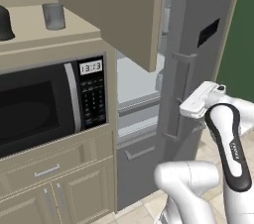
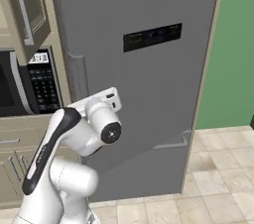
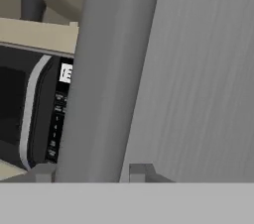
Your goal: There is a bowl on the dining counter. Grab a lemon wedge from the fridge and place it in the bowl. Then get the liquor bottle and glass cup from the cabinet and place them next to the bowl.
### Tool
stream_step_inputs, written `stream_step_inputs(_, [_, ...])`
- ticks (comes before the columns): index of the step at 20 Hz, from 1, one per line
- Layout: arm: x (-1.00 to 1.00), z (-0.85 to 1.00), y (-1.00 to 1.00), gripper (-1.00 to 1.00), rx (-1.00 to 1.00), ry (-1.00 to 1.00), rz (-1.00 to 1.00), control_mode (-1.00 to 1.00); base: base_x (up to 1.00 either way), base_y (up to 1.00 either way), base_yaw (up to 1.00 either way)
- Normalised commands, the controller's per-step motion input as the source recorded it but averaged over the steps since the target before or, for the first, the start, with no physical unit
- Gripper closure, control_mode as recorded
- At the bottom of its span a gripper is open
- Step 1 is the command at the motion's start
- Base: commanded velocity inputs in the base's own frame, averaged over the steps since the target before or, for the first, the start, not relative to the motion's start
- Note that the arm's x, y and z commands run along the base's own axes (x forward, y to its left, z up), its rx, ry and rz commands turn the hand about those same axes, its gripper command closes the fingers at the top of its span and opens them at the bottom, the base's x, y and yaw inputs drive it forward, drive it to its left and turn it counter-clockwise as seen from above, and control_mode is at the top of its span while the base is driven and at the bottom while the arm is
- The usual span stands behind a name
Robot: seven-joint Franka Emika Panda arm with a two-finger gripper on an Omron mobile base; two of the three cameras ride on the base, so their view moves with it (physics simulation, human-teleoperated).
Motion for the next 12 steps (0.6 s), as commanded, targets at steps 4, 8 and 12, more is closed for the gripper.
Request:
stream_step_inputs(4, [-0.49,0.03,-0.56,-1.00,0.00,0.00,0.01,-1.00,0.00,0.00,0.00])
stream_step_inputs(8, [-0.45,0.00,-0.31,-1.00,0.00,-0.08,0.00,-1.00,0.00,0.00,0.00])
stream_step_inputs(12, [-0.91,0.07,0.04,-1.00,-0.05,-0.48,0.01,-1.00,0.00,0.00,0.00])
